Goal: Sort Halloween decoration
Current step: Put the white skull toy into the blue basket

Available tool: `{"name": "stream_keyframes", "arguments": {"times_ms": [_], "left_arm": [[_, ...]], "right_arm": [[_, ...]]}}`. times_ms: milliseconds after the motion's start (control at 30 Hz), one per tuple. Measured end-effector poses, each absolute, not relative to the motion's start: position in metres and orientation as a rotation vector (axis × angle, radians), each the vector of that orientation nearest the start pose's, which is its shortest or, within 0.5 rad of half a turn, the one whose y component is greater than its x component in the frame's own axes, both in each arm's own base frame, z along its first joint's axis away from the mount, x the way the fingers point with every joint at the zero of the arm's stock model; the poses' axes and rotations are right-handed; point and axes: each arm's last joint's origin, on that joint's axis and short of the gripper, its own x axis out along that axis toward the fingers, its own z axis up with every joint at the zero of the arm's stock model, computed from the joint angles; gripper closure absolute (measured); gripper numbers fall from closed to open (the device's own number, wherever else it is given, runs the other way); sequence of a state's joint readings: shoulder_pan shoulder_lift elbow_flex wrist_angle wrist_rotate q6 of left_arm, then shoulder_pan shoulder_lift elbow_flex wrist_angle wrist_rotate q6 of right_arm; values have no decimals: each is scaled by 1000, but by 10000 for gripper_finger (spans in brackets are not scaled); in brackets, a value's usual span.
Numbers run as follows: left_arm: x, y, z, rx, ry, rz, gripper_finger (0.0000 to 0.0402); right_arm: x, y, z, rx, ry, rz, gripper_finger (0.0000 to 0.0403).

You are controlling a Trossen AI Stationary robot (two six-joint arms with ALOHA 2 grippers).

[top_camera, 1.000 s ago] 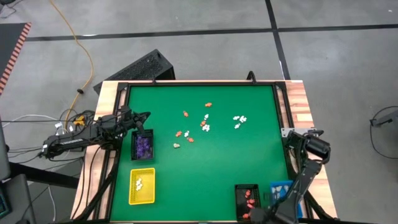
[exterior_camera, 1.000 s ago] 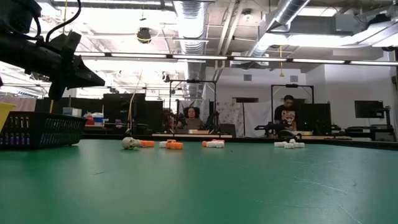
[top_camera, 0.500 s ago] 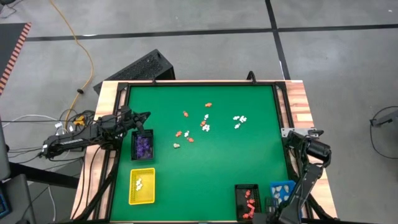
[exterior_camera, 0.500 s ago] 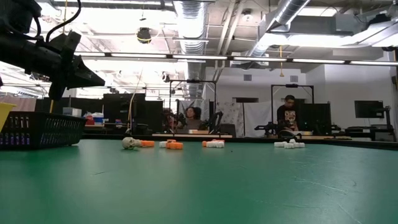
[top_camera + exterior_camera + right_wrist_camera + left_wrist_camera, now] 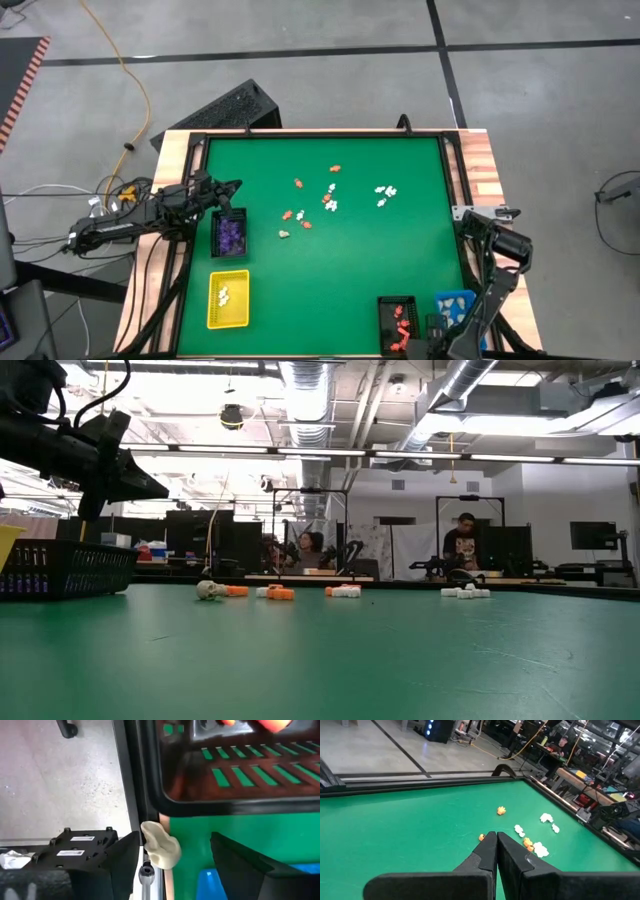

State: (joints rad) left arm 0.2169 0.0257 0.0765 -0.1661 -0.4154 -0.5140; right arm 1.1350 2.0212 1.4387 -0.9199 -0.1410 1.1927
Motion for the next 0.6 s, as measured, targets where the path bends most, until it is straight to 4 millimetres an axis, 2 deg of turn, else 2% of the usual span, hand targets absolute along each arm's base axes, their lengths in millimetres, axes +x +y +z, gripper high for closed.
{"name": "stream_keyframes", "arguments": {"times_ms": [300,433,600], "left_arm": [[87,31,172,-498,-52,646,401],[87,31,172,-499,-53,646,401],[87,31,172,-498,-53,647,401]], "right_arm": [[153,348,152,113,1688,43,177],[155,346,152,101,1694,45,218],[159,342,152,106,1749,38,291]]}}
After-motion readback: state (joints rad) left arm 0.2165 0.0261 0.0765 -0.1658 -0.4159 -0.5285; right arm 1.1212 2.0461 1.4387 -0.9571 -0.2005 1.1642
